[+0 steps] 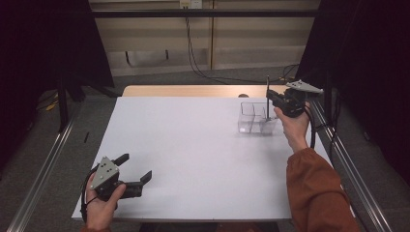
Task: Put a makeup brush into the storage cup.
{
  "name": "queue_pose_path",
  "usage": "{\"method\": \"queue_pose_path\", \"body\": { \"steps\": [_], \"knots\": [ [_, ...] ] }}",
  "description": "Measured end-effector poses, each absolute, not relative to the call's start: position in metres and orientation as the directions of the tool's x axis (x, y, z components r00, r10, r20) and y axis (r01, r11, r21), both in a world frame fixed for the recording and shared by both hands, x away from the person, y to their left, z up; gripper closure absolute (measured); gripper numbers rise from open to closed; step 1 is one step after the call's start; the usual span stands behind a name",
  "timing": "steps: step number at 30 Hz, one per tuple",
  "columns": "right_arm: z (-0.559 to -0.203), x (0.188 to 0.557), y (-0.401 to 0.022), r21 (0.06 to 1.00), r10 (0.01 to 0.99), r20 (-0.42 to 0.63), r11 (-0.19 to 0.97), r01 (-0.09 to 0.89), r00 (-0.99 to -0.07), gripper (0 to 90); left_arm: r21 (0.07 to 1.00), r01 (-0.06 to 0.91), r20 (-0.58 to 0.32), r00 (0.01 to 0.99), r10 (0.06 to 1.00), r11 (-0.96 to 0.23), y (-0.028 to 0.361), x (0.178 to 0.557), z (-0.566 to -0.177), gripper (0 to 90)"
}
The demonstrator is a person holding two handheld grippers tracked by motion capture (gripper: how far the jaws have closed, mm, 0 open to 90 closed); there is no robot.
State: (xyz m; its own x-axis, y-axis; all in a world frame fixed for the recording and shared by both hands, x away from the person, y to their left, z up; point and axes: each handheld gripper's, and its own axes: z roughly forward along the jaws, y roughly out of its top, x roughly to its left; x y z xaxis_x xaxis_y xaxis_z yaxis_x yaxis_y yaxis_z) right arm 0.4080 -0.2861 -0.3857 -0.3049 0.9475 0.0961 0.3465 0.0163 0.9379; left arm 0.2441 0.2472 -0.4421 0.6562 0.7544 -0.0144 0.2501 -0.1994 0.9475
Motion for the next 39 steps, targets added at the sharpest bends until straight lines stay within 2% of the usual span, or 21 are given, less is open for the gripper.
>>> {"method": "queue_pose_path", "body": {
  "steps": [39],
  "knots": [
    [-0.402,0.39,-0.295,0.917,0.941,0.082,0.057,0.394,-0.327,86.5,0.948,0.25,-0.015,0.656,0.754,-0.199,0.247,0.244,-0.442,2.1]
  ]
}}
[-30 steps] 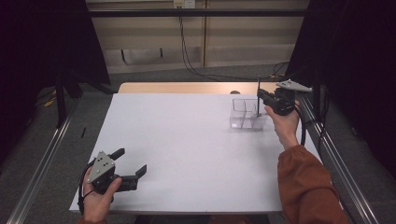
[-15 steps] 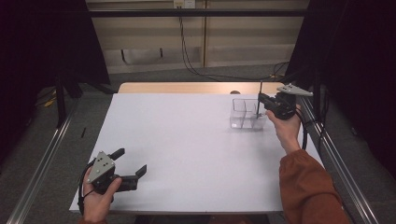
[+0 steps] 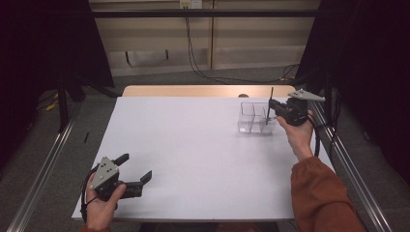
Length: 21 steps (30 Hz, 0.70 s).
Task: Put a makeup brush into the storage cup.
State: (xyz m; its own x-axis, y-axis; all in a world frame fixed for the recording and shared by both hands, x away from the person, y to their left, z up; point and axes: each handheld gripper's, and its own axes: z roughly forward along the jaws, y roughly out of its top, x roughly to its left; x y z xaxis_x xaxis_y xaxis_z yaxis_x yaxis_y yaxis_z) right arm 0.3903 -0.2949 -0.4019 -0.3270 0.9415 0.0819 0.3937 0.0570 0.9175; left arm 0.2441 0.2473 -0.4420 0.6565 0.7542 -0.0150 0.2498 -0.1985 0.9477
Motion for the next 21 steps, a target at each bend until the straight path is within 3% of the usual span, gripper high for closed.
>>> {"method": "queue_pose_path", "body": {
  "steps": [21],
  "knots": [
    [-0.4059,0.3877,-0.2968,0.909,0.937,0.087,0.063,0.411,-0.338,86.4,0.948,0.248,-0.014,0.655,0.756,-0.198,0.2483,0.2443,-0.4416,2.1]
  ]
}}
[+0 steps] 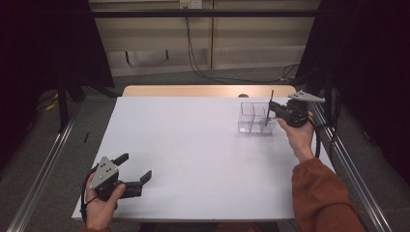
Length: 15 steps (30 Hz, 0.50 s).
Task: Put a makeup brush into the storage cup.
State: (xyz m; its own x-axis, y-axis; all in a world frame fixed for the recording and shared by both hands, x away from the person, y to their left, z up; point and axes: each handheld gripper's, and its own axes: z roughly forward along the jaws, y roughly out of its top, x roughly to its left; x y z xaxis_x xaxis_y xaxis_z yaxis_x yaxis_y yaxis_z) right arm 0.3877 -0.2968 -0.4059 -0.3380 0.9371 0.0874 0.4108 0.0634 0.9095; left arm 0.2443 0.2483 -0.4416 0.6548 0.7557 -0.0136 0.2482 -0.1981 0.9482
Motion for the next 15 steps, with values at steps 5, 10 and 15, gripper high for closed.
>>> {"method": "queue_pose_path", "body": {
  "steps": [5,10,15],
  "knots": [
    [-0.4075,0.3873,-0.2991,0.913,0.932,0.109,0.042,0.405,-0.344,82.2,0.948,0.249,-0.015,0.654,0.756,-0.197,0.2482,0.2445,-0.4417,2.1],
    [-0.408,0.3866,-0.3001,0.918,0.928,0.125,0.025,0.395,-0.351,77.4,0.948,0.251,-0.015,0.653,0.757,-0.198,0.2475,0.2452,-0.4418,2.1],
    [-0.4097,0.3865,-0.301,0.925,0.921,0.142,0.008,0.381,-0.363,69.0,0.948,0.256,-0.024,0.649,0.76,-0.188,0.2474,0.2464,-0.4425,2.1]
  ]
}}
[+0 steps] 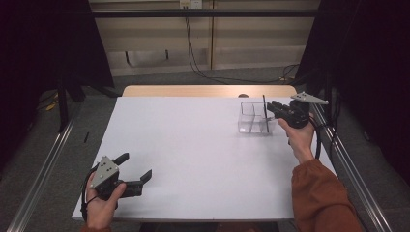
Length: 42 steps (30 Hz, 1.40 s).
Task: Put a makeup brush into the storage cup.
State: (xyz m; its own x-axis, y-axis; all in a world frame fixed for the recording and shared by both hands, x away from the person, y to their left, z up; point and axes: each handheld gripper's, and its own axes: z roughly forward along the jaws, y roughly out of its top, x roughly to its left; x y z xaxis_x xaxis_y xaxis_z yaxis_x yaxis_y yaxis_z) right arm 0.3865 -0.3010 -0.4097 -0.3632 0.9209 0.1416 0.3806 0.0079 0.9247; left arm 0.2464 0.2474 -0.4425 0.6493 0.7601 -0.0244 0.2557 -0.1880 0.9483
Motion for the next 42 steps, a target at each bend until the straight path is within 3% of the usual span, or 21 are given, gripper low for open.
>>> {"method": "queue_pose_path", "body": {
  "steps": [4,14,20,25,34,42],
  "knots": [
    [-0.41,0.386,-0.3,0.929,0.916,0.147,0.001,0.37,-0.373,60.7,0.947,0.259,-0.026,0.647,0.762,-0.188,0.245,0.248,-0.443,2.1],
    [-0.41,0.386,-0.295,0.94,0.909,0.156,-0.017,0.34,-0.386,28.2,0.945,0.273,-0.04,0.643,0.765,-0.18,0.247,0.251,-0.445,2.1],
    [-0.41,0.384,-0.295,0.937,0.903,0.174,-0.029,0.348,-0.393,17.3,0.948,0.263,-0.036,0.644,0.764,-0.177,0.248,0.25,-0.443,2.1],
    [-0.406,0.381,-0.294,0.937,0.905,0.165,-0.02,0.35,-0.392,1.7,0.951,0.255,-0.032,0.645,0.763,-0.176,0.249,0.246,-0.442,2.0],
    [-0.402,0.37,-0.293,0.938,0.926,0.171,-0.047,0.344,-0.337,3.1,0.951,0.256,-0.033,0.643,0.765,-0.174,0.251,0.246,-0.441,2.3],
    [-0.403,0.355,-0.293,0.946,0.928,0.14,-0.022,0.323,-0.347,2.4,0.951,0.253,-0.03,0.645,0.763,-0.176,0.25,0.246,-0.441,2.2]
  ]
}}
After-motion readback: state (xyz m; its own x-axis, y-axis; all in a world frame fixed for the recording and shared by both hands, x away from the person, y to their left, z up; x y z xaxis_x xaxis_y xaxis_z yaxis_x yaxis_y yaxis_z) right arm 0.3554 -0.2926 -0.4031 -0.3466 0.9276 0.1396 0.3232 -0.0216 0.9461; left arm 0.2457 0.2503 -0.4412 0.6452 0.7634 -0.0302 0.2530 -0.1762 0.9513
